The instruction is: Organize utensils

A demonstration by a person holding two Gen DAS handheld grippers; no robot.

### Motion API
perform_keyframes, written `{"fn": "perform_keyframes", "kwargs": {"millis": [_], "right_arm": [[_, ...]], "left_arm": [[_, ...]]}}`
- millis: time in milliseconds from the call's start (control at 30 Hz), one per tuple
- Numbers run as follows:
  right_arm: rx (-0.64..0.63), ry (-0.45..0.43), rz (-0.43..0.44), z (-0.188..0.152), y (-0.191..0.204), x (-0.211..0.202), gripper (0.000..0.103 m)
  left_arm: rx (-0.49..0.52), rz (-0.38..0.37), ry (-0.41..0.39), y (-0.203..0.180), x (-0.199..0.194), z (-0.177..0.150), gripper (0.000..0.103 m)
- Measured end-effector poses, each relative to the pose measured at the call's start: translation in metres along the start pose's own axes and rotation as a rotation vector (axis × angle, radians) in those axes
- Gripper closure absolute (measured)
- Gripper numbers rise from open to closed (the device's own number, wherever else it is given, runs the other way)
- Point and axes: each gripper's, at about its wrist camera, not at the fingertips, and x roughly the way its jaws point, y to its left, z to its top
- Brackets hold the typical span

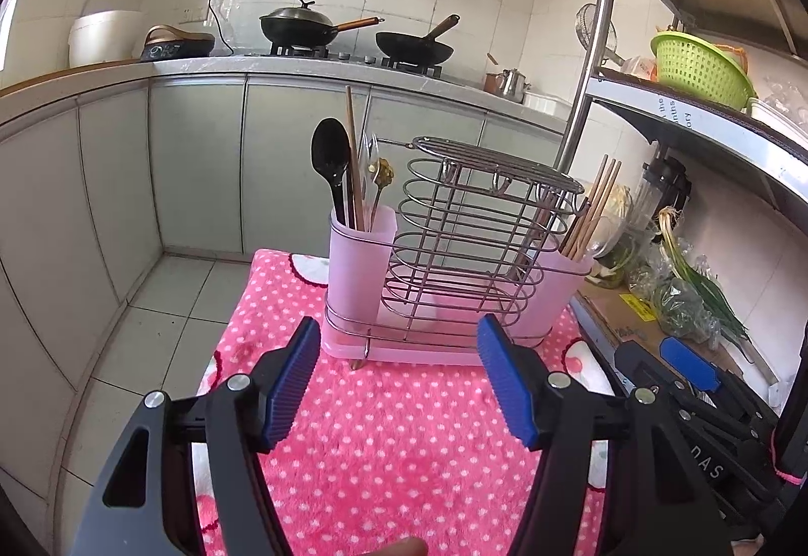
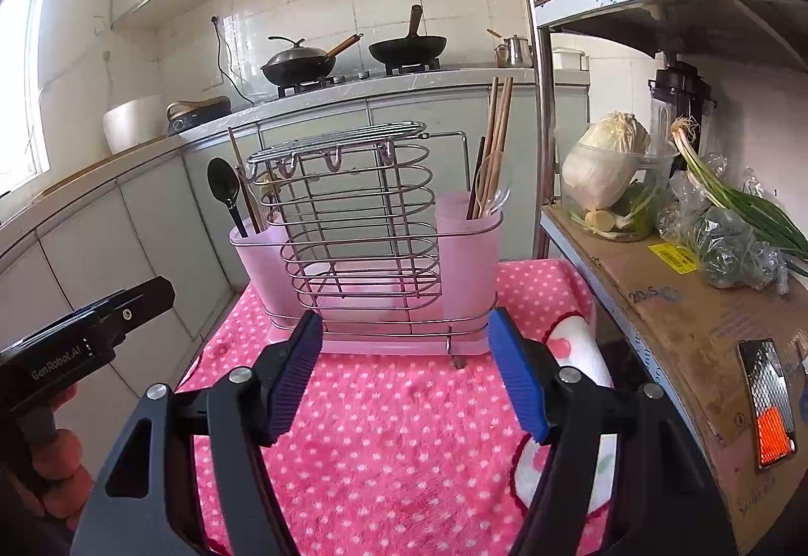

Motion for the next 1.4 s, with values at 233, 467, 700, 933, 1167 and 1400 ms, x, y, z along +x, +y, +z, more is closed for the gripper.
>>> {"fn": "perform_keyframes", "kwargs": {"millis": [233,467,700,933,1167,1400], "right_arm": [[0.003,0.004,0.004,-0.0007,0.0,0.0,0.034],[0.002,0.004,0.007,-0.0007,-0.0006,-0.0004,0.034],[0.0,0.005,0.01,-0.0001,-0.0007,-0.0014,0.034],[0.001,0.008,0.013,-0.0004,-0.0006,-0.0005,0.034],[0.001,0.009,0.013,-0.0005,-0.0007,-0.0004,0.034],[0.0,0.01,0.013,-0.0008,-0.0004,0.0005,0.034]], "left_arm": [[0.012,-0.002,0.0,-0.0033,-0.0004,-0.0007,0.04],[0.019,-0.005,-0.002,-0.0056,-0.0017,-0.0015,0.04],[0.027,-0.008,-0.005,-0.0077,-0.0029,-0.002,0.04],[0.032,-0.011,-0.01,-0.008,-0.0036,-0.0018,0.04],[0.032,-0.013,-0.009,-0.0089,-0.0037,-0.0024,0.04],[0.034,-0.015,-0.008,-0.0097,-0.0041,-0.0032,0.04]]}}
